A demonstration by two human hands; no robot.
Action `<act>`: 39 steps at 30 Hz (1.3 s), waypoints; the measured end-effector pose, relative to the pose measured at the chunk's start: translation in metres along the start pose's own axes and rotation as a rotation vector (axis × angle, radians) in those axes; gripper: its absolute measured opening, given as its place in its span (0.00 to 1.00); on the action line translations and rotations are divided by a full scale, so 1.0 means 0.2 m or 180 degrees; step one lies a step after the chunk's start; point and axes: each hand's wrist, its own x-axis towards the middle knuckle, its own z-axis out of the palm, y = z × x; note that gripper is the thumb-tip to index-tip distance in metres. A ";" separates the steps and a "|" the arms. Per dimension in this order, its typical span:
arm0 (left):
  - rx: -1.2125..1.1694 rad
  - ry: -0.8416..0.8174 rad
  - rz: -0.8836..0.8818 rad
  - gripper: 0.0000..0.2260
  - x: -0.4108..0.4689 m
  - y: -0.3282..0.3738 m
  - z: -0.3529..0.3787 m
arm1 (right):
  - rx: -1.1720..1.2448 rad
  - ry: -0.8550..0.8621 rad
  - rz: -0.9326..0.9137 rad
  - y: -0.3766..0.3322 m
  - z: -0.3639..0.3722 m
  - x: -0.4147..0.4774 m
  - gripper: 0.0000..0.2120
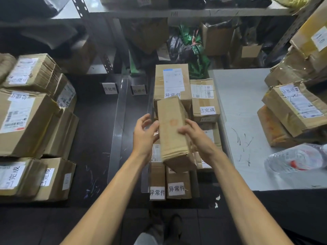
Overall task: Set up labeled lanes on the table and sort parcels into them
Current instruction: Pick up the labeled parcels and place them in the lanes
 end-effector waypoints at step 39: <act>0.1530 -0.0401 -0.0641 0.14 -0.03 -0.11 -0.02 | -0.0404 0.0427 -0.0003 0.21 0.03 -0.01 0.23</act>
